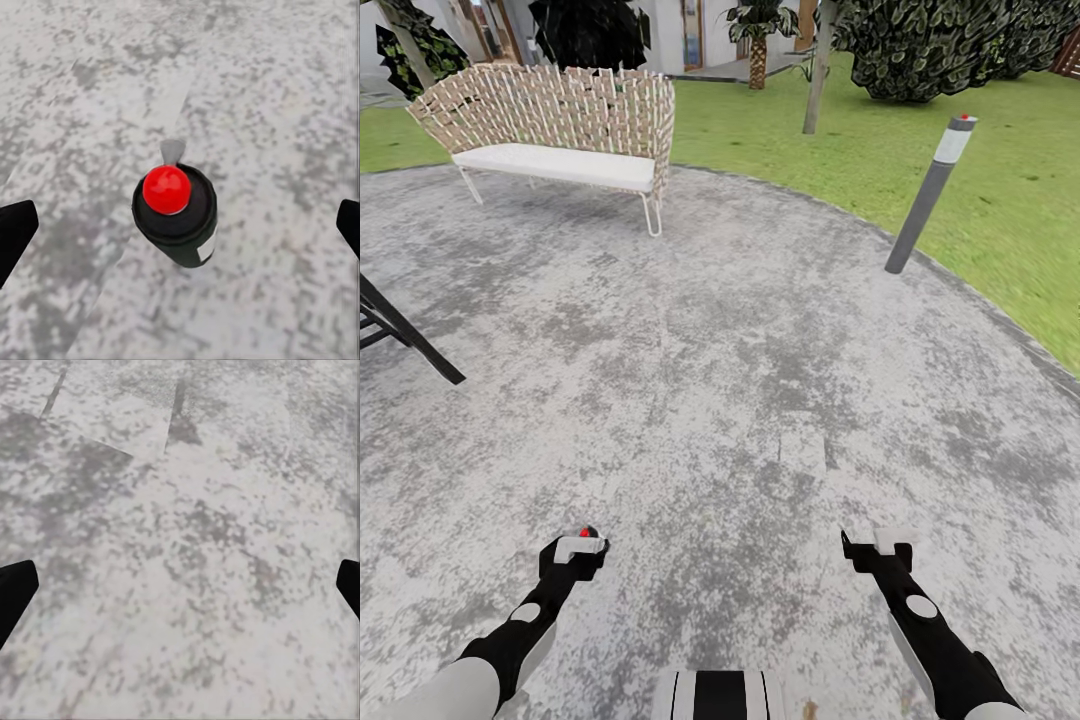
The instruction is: In the garden, pick up the pesticide atomizer on the floor and spray pesticide onto both trees until each tree trunk is fully covered.
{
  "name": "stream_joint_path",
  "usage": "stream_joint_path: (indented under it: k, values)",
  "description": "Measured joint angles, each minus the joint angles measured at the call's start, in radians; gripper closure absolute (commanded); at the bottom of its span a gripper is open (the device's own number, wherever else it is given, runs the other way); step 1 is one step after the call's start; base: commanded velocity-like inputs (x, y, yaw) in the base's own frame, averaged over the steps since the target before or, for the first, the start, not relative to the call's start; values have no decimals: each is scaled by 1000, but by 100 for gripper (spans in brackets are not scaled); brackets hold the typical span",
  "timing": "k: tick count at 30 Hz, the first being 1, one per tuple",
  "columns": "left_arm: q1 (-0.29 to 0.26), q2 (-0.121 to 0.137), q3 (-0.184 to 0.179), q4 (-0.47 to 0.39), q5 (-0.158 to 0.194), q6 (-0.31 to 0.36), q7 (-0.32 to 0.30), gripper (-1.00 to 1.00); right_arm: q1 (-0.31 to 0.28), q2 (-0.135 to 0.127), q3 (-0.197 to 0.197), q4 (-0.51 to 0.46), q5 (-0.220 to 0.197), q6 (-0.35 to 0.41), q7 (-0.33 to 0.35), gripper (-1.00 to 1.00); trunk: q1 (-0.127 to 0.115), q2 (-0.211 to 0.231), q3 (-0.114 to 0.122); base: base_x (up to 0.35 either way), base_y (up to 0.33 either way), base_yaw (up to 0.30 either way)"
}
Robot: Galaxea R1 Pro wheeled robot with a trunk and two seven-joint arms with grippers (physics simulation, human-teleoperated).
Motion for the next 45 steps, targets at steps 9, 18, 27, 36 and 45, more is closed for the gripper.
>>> stream_joint_path:
  k: [9,18,27,36,45]
  values:
    - [0,2,0,0,1,-5,1,-100,0,0,0,1,0,0,0,-100,0,0,0,86,-59,0]
    - [1,6,3,0,10,-15,1,-100,0,0,0,3,0,0,0,-100,0,0,0,7,-5,0]
    - [32,6,5,-6,12,-19,0,-100,0,0,0,4,-1,0,0,-100,4,-2,-38,0,0,0]
    - [32,5,6,-7,12,-18,-2,-100,0,0,0,4,-1,0,0,-100,5,-3,-61,0,0,0]
    - [32,3,6,-11,11,-17,-2,-100,0,0,0,4,-1,0,0,-100,5,-3,-62,56,64,0]
